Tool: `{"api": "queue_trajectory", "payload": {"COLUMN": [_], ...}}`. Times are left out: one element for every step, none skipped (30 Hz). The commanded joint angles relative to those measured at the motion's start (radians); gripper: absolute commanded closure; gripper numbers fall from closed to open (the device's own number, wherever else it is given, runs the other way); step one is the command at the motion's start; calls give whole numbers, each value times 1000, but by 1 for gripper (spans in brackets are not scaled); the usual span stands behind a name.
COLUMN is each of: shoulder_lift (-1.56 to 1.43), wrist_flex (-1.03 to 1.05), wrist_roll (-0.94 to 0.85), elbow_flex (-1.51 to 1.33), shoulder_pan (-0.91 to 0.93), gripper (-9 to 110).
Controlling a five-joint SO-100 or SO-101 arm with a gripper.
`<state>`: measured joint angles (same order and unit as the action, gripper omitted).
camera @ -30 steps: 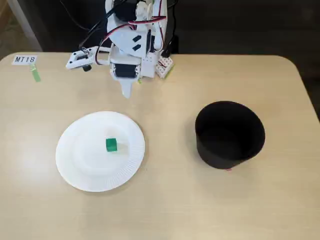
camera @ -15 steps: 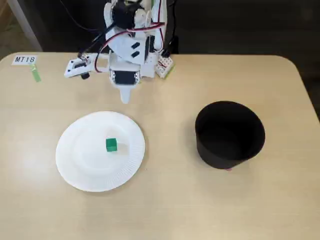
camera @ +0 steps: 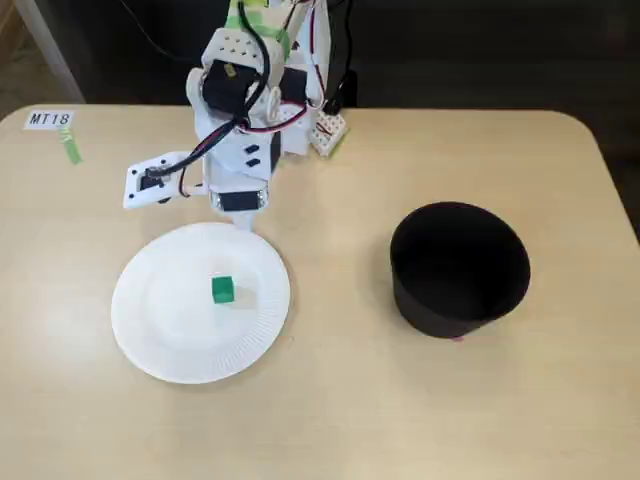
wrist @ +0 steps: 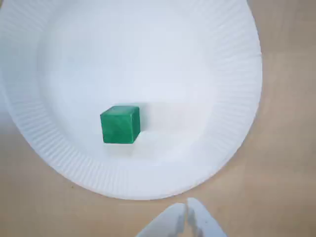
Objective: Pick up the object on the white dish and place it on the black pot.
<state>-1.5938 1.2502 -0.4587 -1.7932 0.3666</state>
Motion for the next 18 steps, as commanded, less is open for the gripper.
{"api": "queue_trajectory", "payload": {"shoulder_lift": [14,29,43,55,69,80,86,91,94,100,107,117,130,146,164,183,202,218], "wrist_flex": [-15,-15,-14,-11,-8,-3,-2,-5,-11,-12,-12,-12,-12,-8,-3,8,15,15], "wrist_roll": [-6,-17,-29,-43,-54,-60,-64,-64,-61,-58,-58,-55,-51,-48,-48,-43,-40,-37], "elbow_flex": [54,63,74,86,98,107,112,112,115,120,127,133,143,153,167,183,198,207], "shoulder_pan": [18,21,25,26,29,31,35,40,44,49,52,57,60,60,60,60,60,60], "gripper": [101,100,97,94,91,88,84,81,79,77,75,73,72,72,71,71,71,71]}}
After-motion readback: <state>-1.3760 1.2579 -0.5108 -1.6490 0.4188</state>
